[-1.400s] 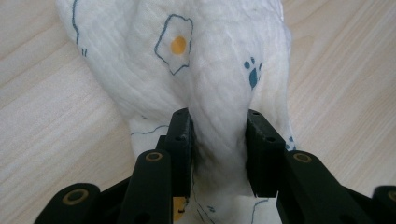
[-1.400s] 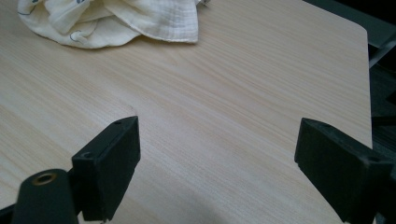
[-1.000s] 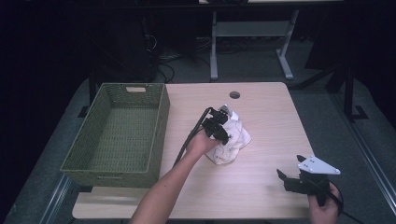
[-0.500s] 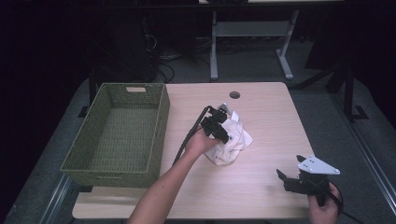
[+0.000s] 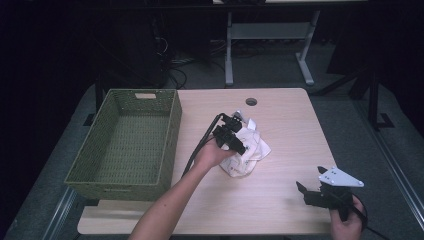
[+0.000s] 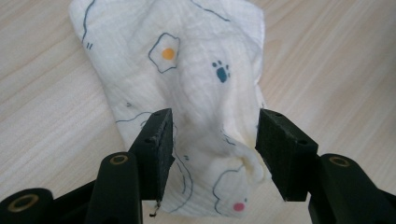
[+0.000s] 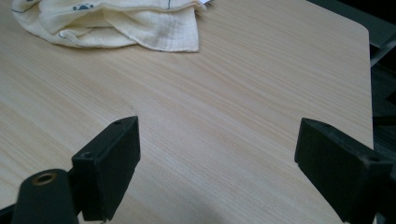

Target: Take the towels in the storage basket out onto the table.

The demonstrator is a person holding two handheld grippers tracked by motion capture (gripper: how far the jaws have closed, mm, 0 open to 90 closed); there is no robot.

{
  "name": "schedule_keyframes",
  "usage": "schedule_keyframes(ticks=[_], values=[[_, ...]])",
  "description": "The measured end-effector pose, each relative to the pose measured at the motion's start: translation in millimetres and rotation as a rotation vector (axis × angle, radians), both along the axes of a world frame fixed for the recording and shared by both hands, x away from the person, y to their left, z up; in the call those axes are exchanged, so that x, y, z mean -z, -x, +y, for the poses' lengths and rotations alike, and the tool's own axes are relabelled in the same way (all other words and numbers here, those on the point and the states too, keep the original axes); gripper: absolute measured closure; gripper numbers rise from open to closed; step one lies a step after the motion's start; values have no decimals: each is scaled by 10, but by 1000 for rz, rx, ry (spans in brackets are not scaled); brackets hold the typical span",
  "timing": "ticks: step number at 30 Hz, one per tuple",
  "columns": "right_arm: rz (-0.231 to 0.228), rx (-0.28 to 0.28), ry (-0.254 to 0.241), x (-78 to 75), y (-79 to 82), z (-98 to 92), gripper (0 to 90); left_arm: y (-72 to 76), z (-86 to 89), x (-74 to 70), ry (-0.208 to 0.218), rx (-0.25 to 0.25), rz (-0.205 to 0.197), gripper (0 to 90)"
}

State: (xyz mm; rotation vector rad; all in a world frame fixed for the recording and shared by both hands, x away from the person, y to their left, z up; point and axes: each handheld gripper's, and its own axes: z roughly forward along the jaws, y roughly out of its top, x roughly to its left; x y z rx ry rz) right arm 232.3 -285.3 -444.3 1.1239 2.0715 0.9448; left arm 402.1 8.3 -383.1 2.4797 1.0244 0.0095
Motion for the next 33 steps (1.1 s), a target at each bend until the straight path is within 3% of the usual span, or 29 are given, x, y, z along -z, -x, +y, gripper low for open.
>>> schedule_keyframes(ticks=[7,15,33], values=[[2,2,6,5,-8,0,139,175,149,-61,28,20,-21,427],[7,7,11,12,-9,6,139,363,431,-25,75,-1,-34,421],[13,17,14,27,15,9,139,940,750,85,96,36,-82,385]])
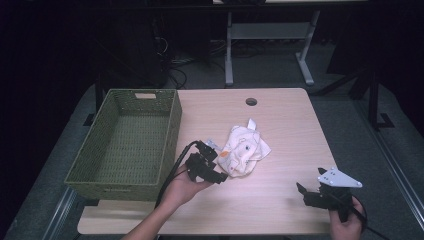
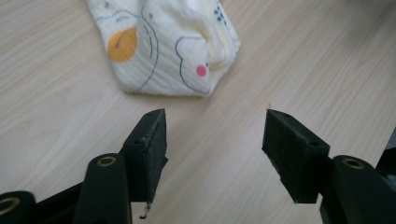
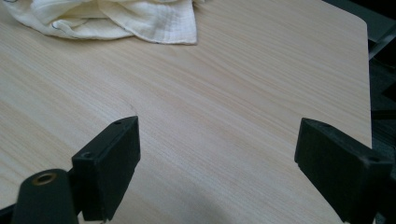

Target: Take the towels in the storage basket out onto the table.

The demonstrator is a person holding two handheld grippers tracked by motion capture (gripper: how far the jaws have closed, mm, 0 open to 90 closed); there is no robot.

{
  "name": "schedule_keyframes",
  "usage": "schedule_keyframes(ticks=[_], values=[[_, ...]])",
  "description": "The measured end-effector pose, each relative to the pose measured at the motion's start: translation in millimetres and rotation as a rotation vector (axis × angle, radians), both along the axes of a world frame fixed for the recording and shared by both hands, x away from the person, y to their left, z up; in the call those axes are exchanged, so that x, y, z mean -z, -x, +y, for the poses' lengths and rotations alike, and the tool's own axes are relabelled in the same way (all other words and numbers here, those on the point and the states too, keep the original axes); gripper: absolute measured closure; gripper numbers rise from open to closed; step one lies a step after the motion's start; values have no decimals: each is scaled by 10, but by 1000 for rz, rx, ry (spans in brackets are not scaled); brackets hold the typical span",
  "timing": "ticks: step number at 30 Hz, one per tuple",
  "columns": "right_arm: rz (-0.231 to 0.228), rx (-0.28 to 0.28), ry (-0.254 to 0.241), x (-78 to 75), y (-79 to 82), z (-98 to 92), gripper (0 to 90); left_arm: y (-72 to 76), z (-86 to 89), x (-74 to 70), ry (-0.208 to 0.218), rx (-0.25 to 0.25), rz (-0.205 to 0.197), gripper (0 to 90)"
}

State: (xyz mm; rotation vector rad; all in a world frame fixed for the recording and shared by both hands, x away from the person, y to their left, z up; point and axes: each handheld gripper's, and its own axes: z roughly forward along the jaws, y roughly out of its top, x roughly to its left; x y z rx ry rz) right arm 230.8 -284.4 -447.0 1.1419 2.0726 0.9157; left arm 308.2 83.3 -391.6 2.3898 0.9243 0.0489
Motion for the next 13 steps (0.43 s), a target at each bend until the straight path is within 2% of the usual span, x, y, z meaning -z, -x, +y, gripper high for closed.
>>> schedule_keyframes(ticks=[8,11,13], values=[[1,1,4,7,8,-3,139,241,191,160,28,1,12,351],[7,-3,4,11,-3,-2,139,306,261,209,22,-12,-12,343],[7,-1,4,16,-8,6,139,337,288,244,27,-11,-10,338]])
